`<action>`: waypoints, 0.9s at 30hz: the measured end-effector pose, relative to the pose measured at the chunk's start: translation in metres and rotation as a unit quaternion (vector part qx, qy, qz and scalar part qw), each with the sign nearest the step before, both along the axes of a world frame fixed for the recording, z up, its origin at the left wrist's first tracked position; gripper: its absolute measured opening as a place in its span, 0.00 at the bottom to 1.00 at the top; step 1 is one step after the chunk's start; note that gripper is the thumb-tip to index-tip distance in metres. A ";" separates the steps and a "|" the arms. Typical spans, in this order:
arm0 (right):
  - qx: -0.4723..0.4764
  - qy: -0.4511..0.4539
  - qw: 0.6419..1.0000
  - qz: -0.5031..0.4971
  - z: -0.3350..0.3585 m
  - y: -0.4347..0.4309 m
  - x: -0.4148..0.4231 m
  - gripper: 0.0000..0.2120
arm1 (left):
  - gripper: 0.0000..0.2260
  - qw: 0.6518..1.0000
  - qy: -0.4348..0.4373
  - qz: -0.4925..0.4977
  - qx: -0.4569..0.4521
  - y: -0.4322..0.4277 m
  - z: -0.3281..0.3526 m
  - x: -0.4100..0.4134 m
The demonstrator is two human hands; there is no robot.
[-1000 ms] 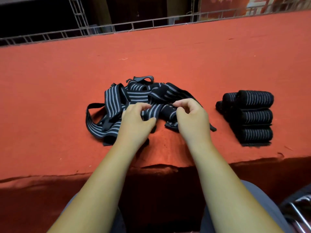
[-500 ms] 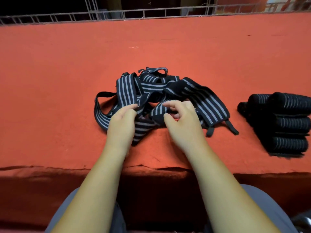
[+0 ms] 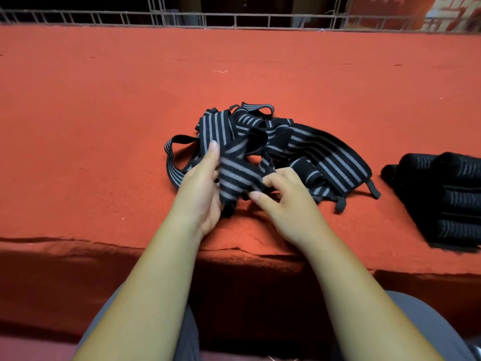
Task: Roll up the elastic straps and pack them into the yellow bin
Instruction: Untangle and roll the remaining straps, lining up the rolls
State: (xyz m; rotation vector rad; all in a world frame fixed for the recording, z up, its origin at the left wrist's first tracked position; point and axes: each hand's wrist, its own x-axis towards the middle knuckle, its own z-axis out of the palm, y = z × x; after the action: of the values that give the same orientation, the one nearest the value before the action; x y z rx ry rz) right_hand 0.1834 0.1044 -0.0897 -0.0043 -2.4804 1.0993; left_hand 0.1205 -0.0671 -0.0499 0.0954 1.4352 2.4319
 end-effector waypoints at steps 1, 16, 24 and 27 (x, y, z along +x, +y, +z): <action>-0.007 0.010 1.000 -0.010 0.001 0.000 0.001 0.09 | 0.25 0.999 0.025 -0.026 -0.015 -0.001 0.001 0.003; -0.116 -0.031 0.990 -0.074 0.014 0.005 0.011 0.15 | 0.22 0.996 0.042 0.074 -0.035 0.005 -0.004 0.010; 0.001 0.006 0.984 -0.180 0.008 0.017 0.021 0.04 | 0.25 0.999 -0.023 -0.037 0.017 -0.004 0.009 0.017; 0.061 0.061 0.984 -0.156 0.012 0.011 0.026 0.22 | 0.21 0.993 0.007 -0.116 -0.013 -0.003 0.010 0.027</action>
State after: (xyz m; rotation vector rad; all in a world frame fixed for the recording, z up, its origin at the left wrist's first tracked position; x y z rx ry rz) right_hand 0.2098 0.1158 -0.0775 -0.2726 -2.3321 0.7919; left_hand 0.1471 -0.0701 -0.0401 0.2592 1.3775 2.2281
